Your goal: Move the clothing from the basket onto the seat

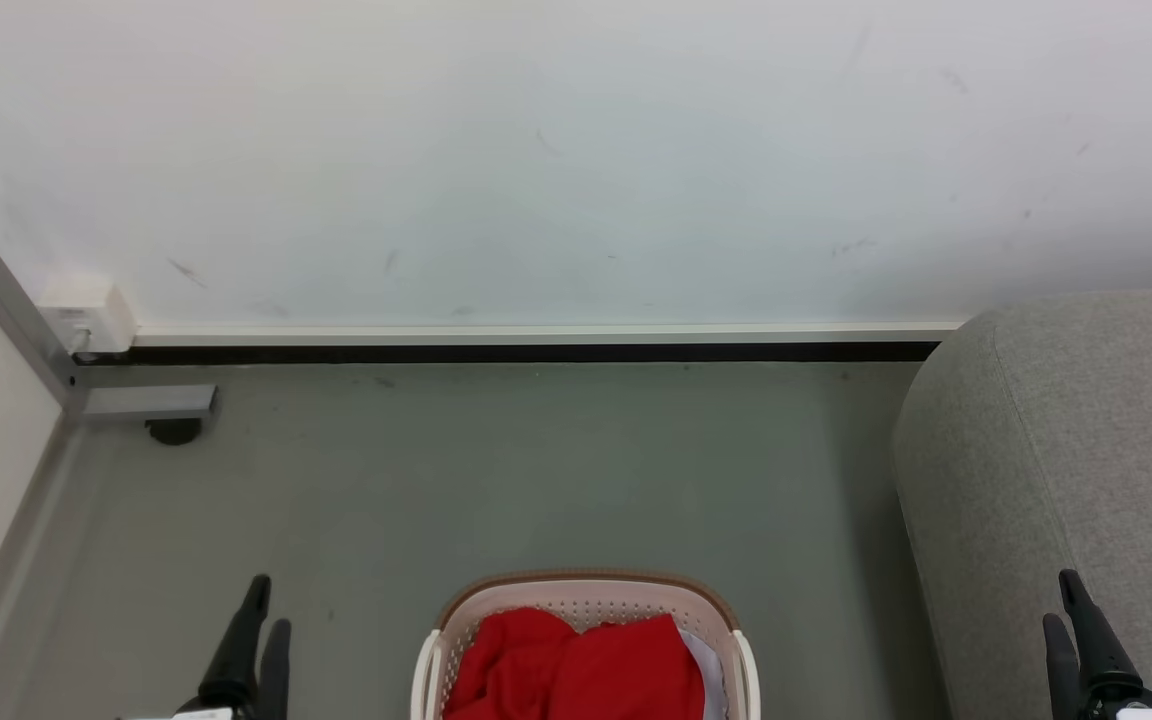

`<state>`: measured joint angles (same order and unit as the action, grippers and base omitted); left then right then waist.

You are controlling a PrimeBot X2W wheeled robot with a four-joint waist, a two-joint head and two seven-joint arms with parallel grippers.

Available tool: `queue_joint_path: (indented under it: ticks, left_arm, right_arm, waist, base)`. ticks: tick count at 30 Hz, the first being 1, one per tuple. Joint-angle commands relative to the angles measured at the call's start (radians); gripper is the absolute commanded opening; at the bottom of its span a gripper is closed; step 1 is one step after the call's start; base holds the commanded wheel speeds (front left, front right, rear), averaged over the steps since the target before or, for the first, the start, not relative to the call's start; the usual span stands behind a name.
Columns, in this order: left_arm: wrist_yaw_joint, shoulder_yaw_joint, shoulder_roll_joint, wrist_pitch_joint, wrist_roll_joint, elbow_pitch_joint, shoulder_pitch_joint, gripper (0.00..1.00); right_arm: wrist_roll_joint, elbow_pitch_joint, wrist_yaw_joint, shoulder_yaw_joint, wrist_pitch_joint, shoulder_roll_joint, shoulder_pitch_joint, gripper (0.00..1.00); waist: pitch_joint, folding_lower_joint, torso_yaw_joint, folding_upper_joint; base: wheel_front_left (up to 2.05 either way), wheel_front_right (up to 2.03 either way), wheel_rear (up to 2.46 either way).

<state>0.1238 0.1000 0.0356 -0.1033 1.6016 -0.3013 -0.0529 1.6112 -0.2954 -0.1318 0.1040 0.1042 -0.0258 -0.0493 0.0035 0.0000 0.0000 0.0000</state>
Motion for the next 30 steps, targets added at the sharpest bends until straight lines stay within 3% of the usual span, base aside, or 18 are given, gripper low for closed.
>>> queue_joint_path:
  ticks: [1,6,16,30]
  left_arm:
    - [0.002,-0.009,0.004,0.014,-0.016,0.020,-0.017,1.00]
    - [0.002,-0.026,0.005,0.034,-0.054,0.027,-0.017,1.00]
    - [0.003,-0.061,0.007,0.085,-0.246,0.046,-0.011,1.00]
    - [0.004,-0.086,0.009,0.137,-0.417,0.061,0.000,1.00]
  right_arm:
    - [-0.021,0.025,0.000,-0.003,-0.015,-0.006,-0.012,1.00]
    - [-0.083,0.041,0.000,-0.007,-0.035,-0.007,-0.006,1.00]
    - [-0.383,0.077,0.000,-0.036,-0.086,-0.015,0.010,1.00]
    - [-0.590,0.102,0.001,-0.063,-0.138,-0.016,0.024,1.00]
  waist:
    - [0.000,0.0000,0.000,0.0000]
    - [0.001,0.0000,0.001,0.0000]
    - [0.004,0.0000,0.003,0.0000]
    - [0.005,0.0000,0.001,0.0000]
  base:
    - [0.00,0.00,0.00]
    - [0.00,0.00,0.00]
    - [0.00,0.00,0.00]
    - [0.00,0.00,0.00]
